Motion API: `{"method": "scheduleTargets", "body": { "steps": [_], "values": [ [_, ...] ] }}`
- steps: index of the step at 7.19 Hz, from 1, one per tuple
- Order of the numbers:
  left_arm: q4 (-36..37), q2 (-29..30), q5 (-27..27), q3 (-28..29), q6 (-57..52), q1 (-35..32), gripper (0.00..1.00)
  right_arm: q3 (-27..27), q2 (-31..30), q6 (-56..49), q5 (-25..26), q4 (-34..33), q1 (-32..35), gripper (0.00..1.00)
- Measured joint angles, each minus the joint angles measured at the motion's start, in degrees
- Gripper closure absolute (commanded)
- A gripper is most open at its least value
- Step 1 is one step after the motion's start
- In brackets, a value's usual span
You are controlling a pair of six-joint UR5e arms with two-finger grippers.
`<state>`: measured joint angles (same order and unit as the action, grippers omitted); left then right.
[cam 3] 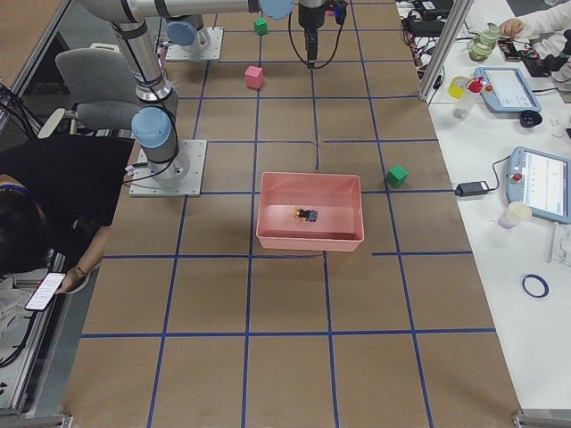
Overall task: Align button upright
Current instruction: 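Move the right gripper over the pink tray toward the push-button switch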
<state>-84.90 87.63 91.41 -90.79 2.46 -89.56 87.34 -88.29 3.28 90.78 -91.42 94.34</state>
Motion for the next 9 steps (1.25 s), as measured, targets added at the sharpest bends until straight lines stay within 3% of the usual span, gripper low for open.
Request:
{"method": "scheduleTargets", "body": {
  "steps": [5,9],
  "values": [
    [0.0,-0.06,0.02,0.08,0.0,0.0,0.0,0.14,0.34,-0.05,-0.55,-2.57,-0.81,0.0],
    [0.0,-0.09,0.05,0.09,0.0,0.0,0.0,1.18,1.14,-9.72,0.18,-2.53,-11.0,0.0]
  ]
}}
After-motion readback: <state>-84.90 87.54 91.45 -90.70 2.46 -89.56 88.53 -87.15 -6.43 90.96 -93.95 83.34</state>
